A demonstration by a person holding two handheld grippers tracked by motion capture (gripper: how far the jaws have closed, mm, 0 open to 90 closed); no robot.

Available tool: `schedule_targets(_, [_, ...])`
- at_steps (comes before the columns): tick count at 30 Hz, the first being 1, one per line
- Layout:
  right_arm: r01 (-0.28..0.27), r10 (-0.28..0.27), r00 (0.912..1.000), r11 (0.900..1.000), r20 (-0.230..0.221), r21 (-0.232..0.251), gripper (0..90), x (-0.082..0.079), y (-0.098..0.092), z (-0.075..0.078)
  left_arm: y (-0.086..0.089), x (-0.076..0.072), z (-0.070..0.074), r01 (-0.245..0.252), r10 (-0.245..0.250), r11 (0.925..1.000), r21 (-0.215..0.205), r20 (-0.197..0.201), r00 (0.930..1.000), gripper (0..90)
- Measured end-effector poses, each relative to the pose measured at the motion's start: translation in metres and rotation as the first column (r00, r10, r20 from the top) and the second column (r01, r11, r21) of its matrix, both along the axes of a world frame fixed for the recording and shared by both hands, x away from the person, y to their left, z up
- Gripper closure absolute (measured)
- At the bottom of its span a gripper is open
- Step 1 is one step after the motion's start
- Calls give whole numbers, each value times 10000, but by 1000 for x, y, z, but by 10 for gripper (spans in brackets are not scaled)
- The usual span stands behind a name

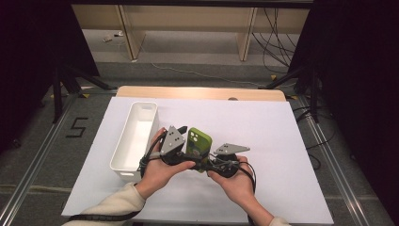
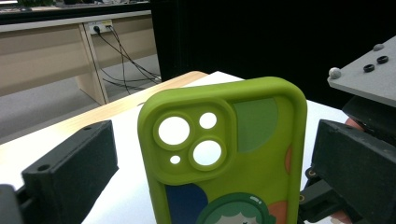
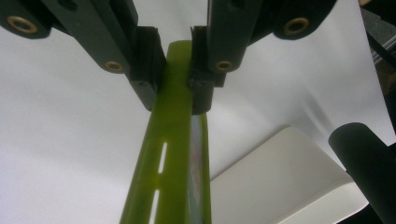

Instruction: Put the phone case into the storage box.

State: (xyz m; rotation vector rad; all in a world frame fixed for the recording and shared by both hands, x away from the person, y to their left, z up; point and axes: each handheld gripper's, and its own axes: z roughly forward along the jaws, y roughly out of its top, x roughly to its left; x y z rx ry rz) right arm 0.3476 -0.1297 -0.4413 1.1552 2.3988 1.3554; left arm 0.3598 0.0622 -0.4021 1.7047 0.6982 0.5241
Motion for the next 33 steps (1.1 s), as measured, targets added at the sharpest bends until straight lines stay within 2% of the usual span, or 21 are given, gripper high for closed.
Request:
schedule_targets(9, [43, -43, 10000, 10000, 3, -53, 780, -1, 3, -2, -4, 1, -2, -136, 136, 9999, 43, -44, 9999, 53])
schedule_targets(17, [146, -146, 9999, 9999, 16, -92, 779, -1, 4, -3, -5, 2, -5, -117, 115, 9999, -85, -186, 9998, 123])
schedule_targets(24, [196, -195, 9998, 9996, 13, -186, 778, -2, 4, -4, -4, 2, -6, -102, 96, 9998, -196, -318, 9994, 143])
schedule_targets(30, [201, -197, 9996, 9996, 201, -202, 771, -1, 4, -3, -2, 3, -4, -81, 70, 9995, -308, -338, 9994, 151])
schedule_targets(33, [161, -158, 9996, 9998, 249, -119, 740, -1, 4, -2, -1, 3, -3, -132, 123, 9995, -294, -302, 9995, 155])
